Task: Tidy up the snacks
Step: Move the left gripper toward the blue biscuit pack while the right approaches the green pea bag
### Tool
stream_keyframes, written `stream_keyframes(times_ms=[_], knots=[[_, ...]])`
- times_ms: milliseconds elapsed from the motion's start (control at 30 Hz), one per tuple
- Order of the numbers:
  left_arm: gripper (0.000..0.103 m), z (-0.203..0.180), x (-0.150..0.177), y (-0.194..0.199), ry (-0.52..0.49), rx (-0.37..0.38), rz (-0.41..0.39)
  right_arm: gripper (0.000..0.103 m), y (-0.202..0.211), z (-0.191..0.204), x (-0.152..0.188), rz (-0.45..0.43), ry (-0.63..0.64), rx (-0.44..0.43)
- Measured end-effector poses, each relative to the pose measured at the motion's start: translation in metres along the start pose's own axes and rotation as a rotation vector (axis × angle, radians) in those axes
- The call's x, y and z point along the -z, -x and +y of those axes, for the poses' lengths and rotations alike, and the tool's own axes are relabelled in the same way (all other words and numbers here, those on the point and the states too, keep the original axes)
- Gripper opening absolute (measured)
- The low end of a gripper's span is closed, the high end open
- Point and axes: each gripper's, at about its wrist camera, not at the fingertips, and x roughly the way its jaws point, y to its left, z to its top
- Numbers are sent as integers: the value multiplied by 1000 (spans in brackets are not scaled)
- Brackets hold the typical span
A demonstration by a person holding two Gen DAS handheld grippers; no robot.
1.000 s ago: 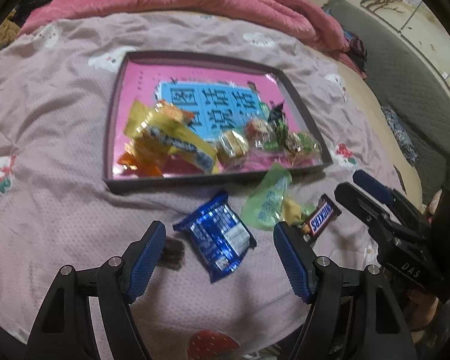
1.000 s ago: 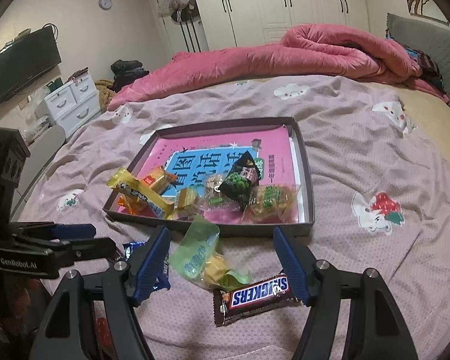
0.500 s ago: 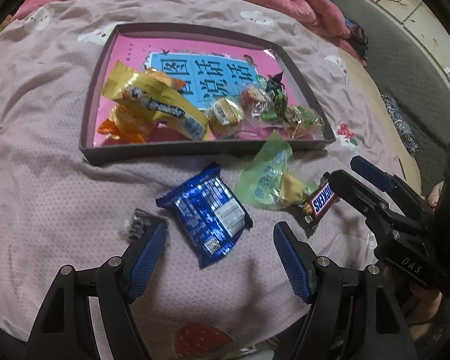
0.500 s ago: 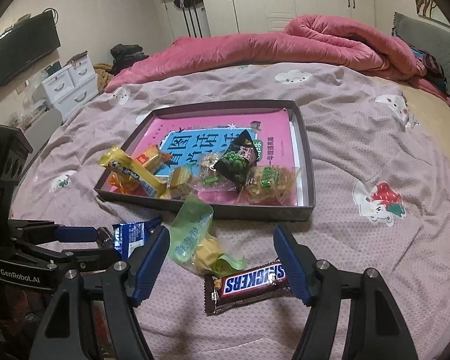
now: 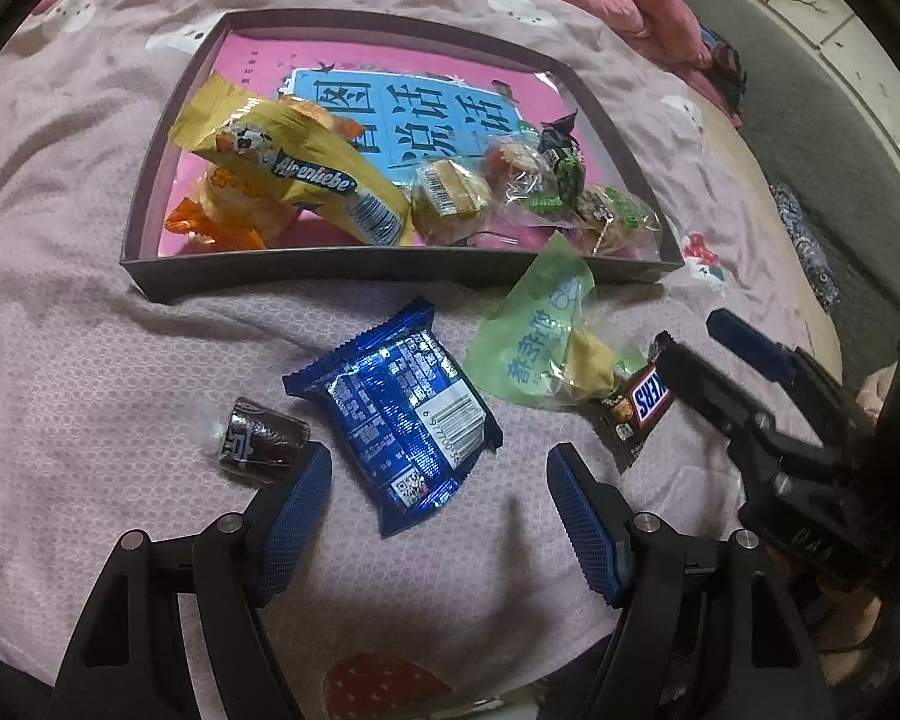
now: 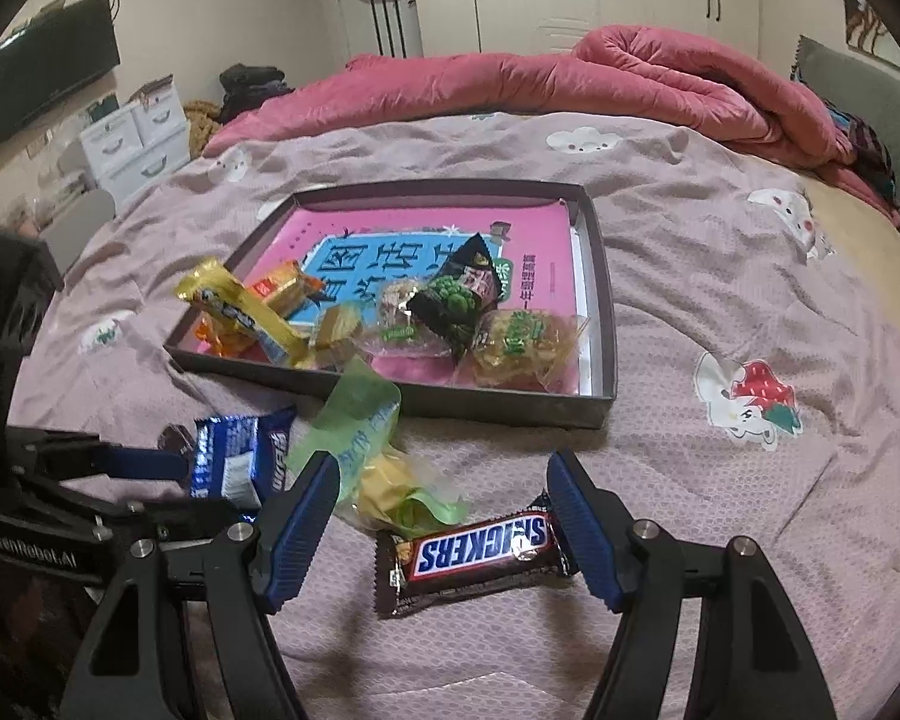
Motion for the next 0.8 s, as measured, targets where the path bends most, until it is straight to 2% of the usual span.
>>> stream_keyframes(times_ms=[367, 800], knots=[[76, 4, -11, -13, 31, 22, 20, 71, -15, 17, 11, 37, 172, -5], [76, -4, -17, -20, -2, 6, 23, 71, -53, 31, 16, 94, 324, 6]])
